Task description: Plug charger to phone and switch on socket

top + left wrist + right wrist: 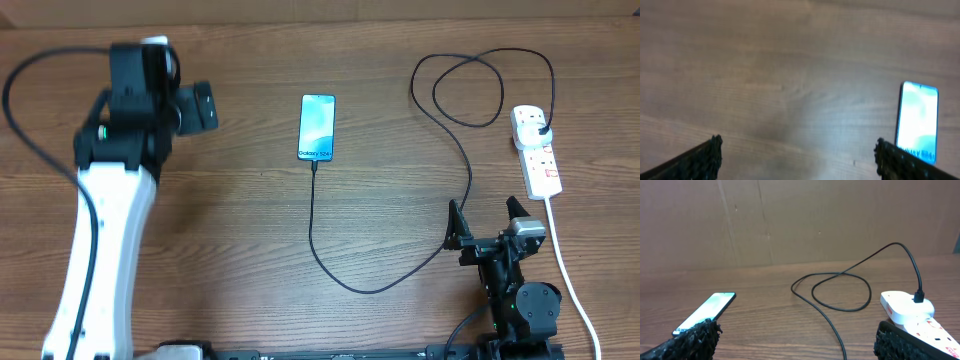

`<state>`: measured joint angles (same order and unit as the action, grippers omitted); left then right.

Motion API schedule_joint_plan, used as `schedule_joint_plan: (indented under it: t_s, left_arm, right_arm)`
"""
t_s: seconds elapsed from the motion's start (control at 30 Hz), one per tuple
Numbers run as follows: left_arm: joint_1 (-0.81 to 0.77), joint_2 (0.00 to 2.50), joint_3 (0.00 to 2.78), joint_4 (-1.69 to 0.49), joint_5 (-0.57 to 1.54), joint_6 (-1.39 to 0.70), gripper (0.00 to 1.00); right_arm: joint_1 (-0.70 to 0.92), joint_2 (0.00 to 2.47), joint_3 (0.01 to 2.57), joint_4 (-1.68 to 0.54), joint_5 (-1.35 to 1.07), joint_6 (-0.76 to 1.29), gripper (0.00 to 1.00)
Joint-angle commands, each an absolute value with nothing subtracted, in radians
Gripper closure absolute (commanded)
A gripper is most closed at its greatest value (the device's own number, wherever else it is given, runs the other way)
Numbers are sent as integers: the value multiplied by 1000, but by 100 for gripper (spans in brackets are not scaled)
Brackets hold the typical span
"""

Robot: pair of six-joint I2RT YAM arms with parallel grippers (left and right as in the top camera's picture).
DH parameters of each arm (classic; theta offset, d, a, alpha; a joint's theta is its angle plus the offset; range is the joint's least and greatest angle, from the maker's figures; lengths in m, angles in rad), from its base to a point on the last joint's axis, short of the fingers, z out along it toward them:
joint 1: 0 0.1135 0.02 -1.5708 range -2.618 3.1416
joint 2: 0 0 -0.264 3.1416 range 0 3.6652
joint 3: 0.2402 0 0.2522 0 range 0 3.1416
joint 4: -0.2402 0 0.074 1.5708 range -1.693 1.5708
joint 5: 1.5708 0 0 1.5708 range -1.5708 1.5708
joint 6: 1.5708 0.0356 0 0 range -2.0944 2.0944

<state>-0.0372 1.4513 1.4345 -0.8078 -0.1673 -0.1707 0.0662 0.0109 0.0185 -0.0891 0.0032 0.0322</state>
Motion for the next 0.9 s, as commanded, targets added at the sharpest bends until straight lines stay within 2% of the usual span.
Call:
schedule_joint_plan:
  t_s: [0.0, 0.2, 0.5, 0.67, 0.87]
  left_arm:
    - [-28, 1296, 1200, -762, -129, -190, 0]
    - [-1, 976, 951, -759, -112, -196, 0]
    - [41, 579, 606, -607, -48, -194, 0]
    - [41, 540, 459, -387, -11, -142, 0]
    - [39, 377, 214, -60, 35, -131, 0]
  right_arm:
    - [64, 3, 8, -84, -2, 29, 0]
    - [64, 3, 8, -84, -2, 29, 0]
    - [64, 3, 8, -84, -2, 29, 0]
    - [64, 3, 8, -84, -2, 29, 0]
    - [64, 3, 8, -84, -2, 29, 0]
